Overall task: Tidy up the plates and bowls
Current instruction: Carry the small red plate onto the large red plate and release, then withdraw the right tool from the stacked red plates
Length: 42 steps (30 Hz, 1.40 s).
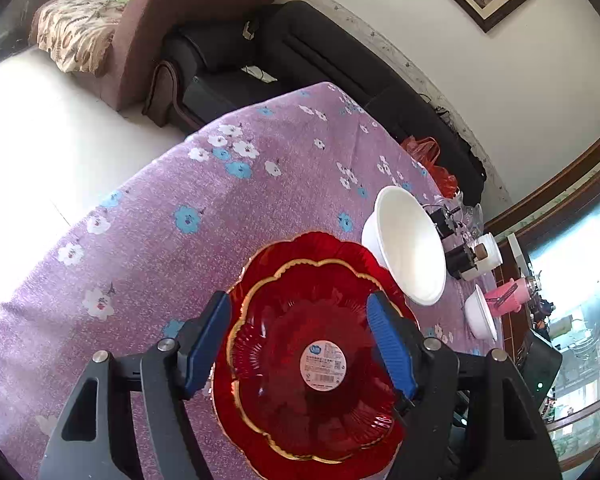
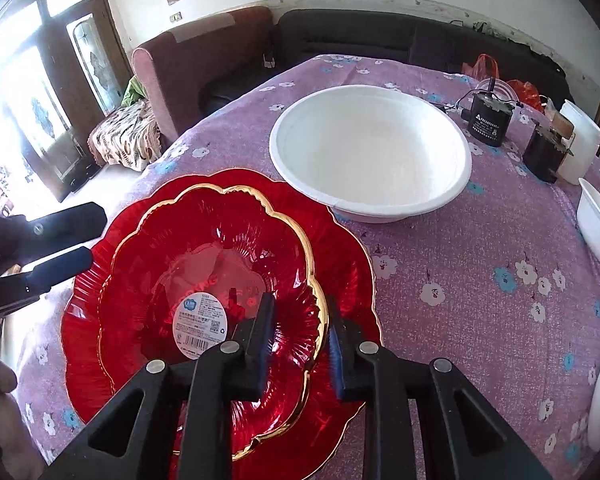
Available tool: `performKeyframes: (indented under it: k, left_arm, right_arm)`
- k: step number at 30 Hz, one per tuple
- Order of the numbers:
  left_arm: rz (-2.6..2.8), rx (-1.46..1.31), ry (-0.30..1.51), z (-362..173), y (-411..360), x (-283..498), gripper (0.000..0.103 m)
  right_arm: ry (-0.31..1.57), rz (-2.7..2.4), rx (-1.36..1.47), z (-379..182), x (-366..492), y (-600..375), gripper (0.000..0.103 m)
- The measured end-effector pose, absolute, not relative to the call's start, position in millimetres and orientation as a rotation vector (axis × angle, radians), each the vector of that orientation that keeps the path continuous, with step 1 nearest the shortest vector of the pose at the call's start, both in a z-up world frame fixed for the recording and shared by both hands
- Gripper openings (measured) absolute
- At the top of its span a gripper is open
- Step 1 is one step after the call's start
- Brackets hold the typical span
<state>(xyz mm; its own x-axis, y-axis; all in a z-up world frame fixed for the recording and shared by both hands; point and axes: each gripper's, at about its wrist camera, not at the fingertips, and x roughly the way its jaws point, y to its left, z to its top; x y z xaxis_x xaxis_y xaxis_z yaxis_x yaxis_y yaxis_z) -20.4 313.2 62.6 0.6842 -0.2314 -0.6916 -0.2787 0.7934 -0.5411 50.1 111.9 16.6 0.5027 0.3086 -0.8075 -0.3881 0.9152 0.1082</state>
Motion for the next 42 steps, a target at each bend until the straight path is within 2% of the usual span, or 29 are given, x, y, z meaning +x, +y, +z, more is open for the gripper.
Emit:
performKeyframes:
  k: [5, 7, 11, 13, 15, 17, 20, 21, 22, 24, 31, 42]
  left_arm:
    - [0.086, -0.583, 0.744, 87.2, 307.5, -40.6, 0.071]
    - [0.106, -0.542, 0.701, 98.3, 302.9, -50.5, 0.072]
    - [0.183, -0.440, 0.580, 122.1, 289.2, -76.2, 0.077]
    - [0.250, -0.367, 0.506, 135.6, 279.7, -91.4, 0.082]
    - [0.322, -0.289, 0.410, 149.9, 266.6, -109.0, 0.097]
    - [0.387, -0.227, 0.312, 163.8, 251.5, -127.2, 0.103]
    - [0.409, -0.153, 0.217, 180.9, 228.3, -145.8, 0.103]
    - [0.396, -0.139, 0.210, 184.0, 222.2, -147.8, 0.103]
    - [0.367, -0.127, 0.223, 186.5, 214.4, -147.0, 0.103]
    - [0.325, -0.115, 0.270, 185.4, 200.9, -142.5, 0.103]
    - [0.229, -0.035, 0.410, 163.3, 139.3, -122.8, 0.103]
    - [0.124, 0.145, 0.549, 144.6, 57.7, -102.0, 0.103]
  right_arm:
    - [0.933, 0.420, -0.101, 17.9, 51.7, 112.5, 0.031]
    - [0.921, 0.429, -0.057, 22.4, 53.0, 105.4, 0.042]
    - [0.856, 0.434, 0.010, 40.6, 47.2, 91.1, 0.052]
    - [0.811, 0.420, 0.025, 54.0, 40.6, 83.2, 0.058]
    - [0.746, 0.398, 0.029, 70.8, 29.8, 71.4, 0.060]
    - [0.662, 0.360, 0.017, 89.6, 12.4, 59.0, 0.063]
    - [0.496, 0.268, -0.022, 117.8, -20.1, 35.8, 0.086]
    - [0.441, 0.224, -0.037, 125.3, -31.8, 27.3, 0.098]
    - [0.400, 0.184, -0.043, 131.1, -42.8, 18.9, 0.103]
    - [0.369, 0.147, -0.035, 135.6, -55.5, -3.1, 0.103]
    - [0.542, 0.056, 0.032, 118.3, -59.8, -103.5, 0.103]
    - [0.578, -0.100, 0.121, 113.4, -77.6, -228.0, 0.103]
